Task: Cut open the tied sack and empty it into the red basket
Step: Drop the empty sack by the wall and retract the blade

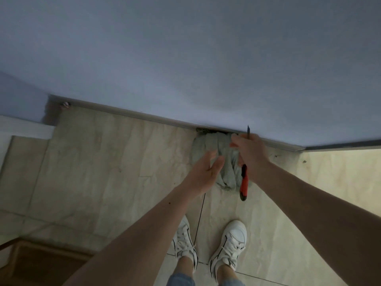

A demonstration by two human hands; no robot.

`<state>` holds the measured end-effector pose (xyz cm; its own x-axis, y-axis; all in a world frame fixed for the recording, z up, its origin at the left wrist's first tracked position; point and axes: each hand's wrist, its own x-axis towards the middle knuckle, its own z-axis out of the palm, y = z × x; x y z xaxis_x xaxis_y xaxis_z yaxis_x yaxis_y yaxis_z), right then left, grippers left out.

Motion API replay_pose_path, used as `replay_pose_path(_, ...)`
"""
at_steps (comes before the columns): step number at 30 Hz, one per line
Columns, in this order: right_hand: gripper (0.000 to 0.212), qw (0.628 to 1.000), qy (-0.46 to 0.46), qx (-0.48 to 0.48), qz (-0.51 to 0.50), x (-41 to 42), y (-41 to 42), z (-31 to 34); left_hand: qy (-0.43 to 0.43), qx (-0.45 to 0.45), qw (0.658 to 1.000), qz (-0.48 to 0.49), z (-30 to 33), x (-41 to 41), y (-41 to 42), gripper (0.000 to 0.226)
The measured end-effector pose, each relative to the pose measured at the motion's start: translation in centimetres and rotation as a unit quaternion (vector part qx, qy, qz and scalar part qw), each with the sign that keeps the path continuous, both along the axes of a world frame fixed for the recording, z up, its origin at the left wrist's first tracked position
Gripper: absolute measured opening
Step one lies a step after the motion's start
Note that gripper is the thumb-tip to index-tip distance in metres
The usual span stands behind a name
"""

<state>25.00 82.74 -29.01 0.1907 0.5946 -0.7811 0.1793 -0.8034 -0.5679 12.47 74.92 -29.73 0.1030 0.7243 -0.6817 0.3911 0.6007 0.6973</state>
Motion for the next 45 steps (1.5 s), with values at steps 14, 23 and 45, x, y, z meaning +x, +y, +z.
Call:
replay_pose_path(14,0.031,0.978,0.203,-0.043,0.026,-10.8,-2.0,9.5,-0.162,-0.050,0.942,0.290,10.9,-6.5,-5.9,0.029)
replay_pose_path(23,0.026,0.934,0.132,0.059,0.327,-13.7,-7.3,13.3,-0.124,0.037,0.870,0.476,14.0,-8.7,-11.9,0.030)
replay_pose_path(45,0.011,0.836,0.177,0.095,0.511,-24.3,-32.0,17.8,-0.088,0.156,0.722,0.668,17.9,-13.4,-38.9,0.021)
